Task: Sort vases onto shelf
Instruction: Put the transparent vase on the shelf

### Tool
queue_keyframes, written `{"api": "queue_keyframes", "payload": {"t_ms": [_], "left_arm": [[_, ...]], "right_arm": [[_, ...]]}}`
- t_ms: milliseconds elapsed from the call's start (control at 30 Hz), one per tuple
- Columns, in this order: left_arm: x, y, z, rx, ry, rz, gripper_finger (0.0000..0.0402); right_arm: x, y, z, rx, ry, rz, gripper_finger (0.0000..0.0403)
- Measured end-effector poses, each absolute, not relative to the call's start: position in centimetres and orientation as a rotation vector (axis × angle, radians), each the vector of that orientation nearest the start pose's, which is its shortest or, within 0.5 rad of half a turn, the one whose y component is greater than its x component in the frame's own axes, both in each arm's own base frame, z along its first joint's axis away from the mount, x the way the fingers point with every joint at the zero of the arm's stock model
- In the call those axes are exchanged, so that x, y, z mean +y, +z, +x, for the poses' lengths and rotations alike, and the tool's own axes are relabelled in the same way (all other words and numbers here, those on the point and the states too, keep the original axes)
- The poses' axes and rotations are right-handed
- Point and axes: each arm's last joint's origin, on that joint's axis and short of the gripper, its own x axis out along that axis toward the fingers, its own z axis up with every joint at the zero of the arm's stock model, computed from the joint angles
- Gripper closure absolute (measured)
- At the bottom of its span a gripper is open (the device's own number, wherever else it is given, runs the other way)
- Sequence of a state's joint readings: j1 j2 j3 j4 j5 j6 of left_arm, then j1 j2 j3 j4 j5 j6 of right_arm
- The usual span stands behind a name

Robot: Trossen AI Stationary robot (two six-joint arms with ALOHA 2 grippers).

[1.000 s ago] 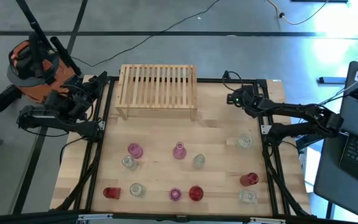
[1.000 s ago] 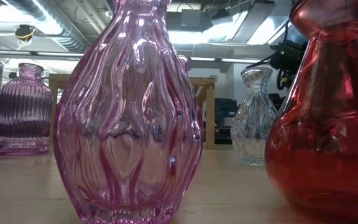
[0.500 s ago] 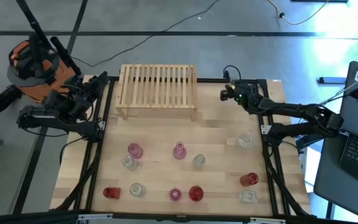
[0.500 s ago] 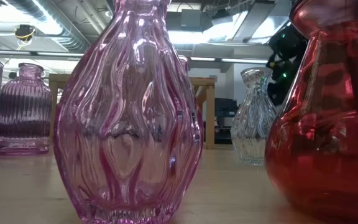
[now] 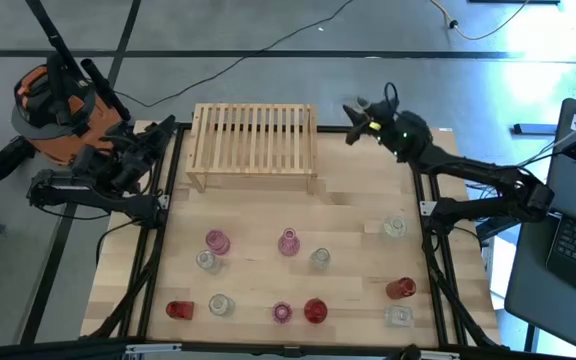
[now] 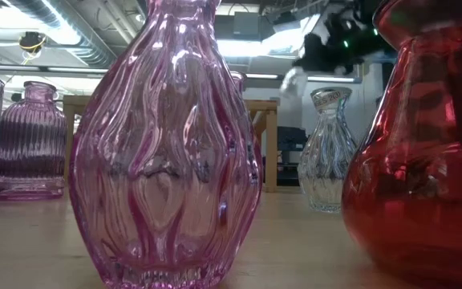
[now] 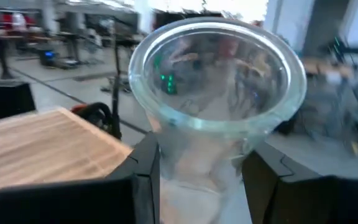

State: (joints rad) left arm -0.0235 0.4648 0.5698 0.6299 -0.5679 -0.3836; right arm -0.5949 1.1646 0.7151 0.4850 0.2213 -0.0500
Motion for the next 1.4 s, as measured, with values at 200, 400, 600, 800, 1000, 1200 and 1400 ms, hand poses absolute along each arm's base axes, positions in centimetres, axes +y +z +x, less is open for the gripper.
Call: {"api": "queue_keyframes", "payload": {"t_ms": [200, 400, 600, 800, 1000, 1200, 1400], "left_arm": [[1.4, 36.7, 9.1, -0.792, 0.414, -0.579, 0.0386], [1.4, 36.7, 9.1, -0.794, 0.416, -0.580, 0.0386], [1.4, 36.7, 9.1, -0.797, 0.414, -0.586, 0.0386], [1.4, 36.8, 9.1, -0.804, 0.403, -0.612, 0.0386], [1.4, 36.8, 9.1, -0.805, 0.403, -0.613, 0.0386], [1.4, 36.8, 9.1, -0.805, 0.402, -0.614, 0.0386], [1.4, 36.7, 9.1, -0.806, 0.409, -0.616, 0.0386]], "right_arm": [[-16.2, 34.7, 23.3, 0.034, -0.714, -0.135, 0.0279], [-17.7, 37.7, 28.0, 0.062, -0.519, -0.126, 0.0279], [-19.9, 39.7, 33.5, 0.104, -0.354, -0.095, 0.0279], [-22.5, 40.1, 38.3, 0.160, -0.236, -0.073, 0.0280], [-24.0, 39.7, 41.8, 0.180, -0.166, -0.097, 0.0280], [-25.0, 37.8, 44.0, 0.215, -0.160, -0.078, 0.0280], [-25.7, 35.1, 45.1, 0.301, -0.157, -0.023, 0.0280]]}}
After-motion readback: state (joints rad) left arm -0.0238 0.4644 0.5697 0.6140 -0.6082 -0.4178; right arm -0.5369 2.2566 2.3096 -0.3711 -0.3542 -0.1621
